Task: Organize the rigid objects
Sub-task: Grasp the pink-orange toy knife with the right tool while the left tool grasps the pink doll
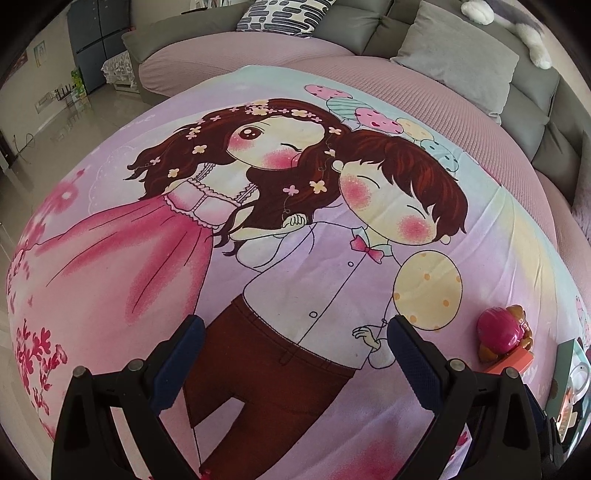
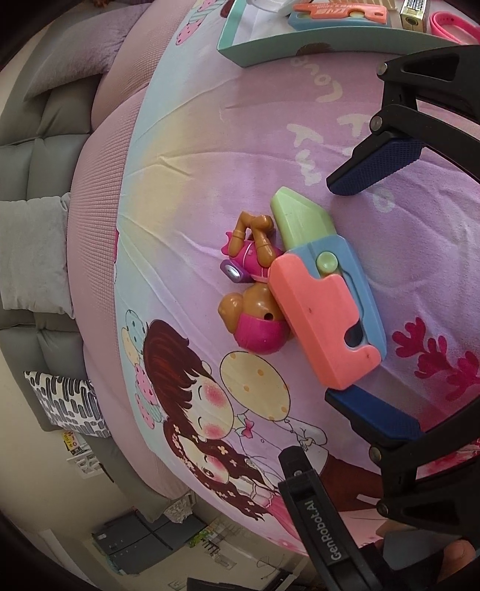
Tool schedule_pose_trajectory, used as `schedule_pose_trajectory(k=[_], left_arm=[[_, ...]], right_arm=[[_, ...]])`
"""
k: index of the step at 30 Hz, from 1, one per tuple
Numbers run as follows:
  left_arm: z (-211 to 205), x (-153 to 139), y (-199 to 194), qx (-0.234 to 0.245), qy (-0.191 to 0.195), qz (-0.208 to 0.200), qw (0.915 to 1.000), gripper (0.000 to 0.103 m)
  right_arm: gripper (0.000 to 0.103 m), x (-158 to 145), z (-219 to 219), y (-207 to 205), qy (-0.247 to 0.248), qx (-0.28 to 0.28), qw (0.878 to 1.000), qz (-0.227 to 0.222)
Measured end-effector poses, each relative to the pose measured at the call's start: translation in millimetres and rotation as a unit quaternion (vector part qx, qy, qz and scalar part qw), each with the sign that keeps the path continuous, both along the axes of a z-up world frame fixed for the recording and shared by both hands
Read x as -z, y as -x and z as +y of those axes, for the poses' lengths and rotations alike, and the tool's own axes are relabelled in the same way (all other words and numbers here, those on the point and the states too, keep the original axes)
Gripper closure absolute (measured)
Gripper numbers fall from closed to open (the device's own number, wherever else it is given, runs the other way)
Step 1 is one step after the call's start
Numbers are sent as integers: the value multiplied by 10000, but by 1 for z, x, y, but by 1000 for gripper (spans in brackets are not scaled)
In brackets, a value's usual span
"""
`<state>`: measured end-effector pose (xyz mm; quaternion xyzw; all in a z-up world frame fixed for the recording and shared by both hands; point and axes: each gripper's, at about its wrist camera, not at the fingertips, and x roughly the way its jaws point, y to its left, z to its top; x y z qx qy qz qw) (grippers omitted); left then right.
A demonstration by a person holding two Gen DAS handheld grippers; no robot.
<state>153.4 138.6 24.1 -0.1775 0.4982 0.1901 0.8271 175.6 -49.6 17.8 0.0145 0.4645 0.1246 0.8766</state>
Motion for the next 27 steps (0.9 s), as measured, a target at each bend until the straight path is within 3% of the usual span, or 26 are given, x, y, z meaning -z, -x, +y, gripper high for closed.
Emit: schedule_pose_trajectory(k=[6,9,18,27], left_arm=[[-4,-1,-1,62,196,-110,9997,4],[-10,-1,-4,151,338,-182,9991,4],[-36,-6,-18,668,772,-481,9936,4],[-66,-8,-35,1110,1301,-894,9812,4]], right_arm=[[15,-2,-8,0,-197,149,9997,-53],[29,-1,-11,2,-167,194,9997,-41],[29,-5,-33,0,-422,344,9985,7],[29,-15,-65,-1,-506,749,9959,-45]])
